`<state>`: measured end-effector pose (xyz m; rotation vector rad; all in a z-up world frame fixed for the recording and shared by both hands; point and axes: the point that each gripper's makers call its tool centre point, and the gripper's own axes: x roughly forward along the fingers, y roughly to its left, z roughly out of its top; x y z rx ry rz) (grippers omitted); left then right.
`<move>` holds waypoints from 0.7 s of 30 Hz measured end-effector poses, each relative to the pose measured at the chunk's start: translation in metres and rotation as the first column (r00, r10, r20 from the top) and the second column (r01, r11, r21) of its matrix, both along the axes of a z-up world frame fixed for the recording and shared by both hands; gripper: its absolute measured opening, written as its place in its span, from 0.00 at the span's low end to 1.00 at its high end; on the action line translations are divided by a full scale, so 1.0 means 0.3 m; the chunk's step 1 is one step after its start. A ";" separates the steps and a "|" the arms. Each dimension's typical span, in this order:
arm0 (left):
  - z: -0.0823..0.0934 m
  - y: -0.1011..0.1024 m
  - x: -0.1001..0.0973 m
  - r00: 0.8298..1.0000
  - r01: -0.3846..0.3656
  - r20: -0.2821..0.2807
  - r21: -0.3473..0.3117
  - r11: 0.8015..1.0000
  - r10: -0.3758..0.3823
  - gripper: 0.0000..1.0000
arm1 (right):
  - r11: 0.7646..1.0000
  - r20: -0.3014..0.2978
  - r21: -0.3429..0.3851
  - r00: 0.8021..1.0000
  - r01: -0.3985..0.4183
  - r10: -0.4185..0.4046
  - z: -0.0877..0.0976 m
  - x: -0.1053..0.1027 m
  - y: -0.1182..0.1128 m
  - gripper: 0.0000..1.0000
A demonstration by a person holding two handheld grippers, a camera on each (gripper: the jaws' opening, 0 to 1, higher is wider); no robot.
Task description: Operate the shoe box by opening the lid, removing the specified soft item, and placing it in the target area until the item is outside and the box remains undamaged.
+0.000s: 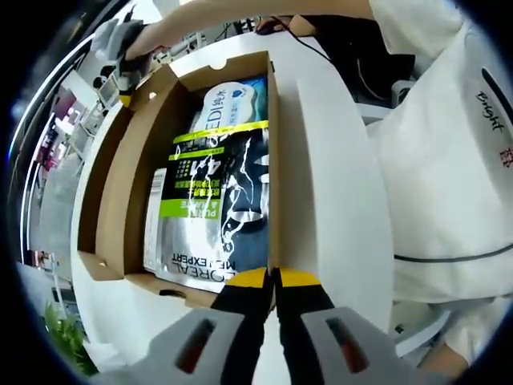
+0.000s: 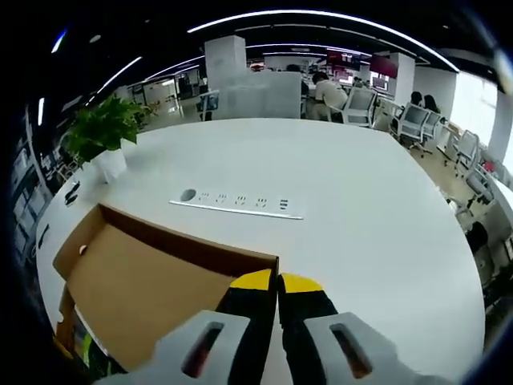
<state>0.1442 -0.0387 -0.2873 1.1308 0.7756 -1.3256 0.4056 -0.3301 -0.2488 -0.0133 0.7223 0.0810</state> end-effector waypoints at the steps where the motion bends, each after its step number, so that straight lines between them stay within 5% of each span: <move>1: 0.000 0.000 0.000 1.000 0.000 0.000 -0.001 1.000 0.000 0.03 | 1.000 -0.001 0.003 1.000 0.002 -0.002 -0.004 -0.004 0.000 0.00; 21: 0.000 -0.002 0.000 1.000 0.001 -0.005 -0.005 1.000 -0.001 0.03 | 1.000 0.029 0.019 0.999 -0.020 0.019 0.018 -0.001 0.004 0.02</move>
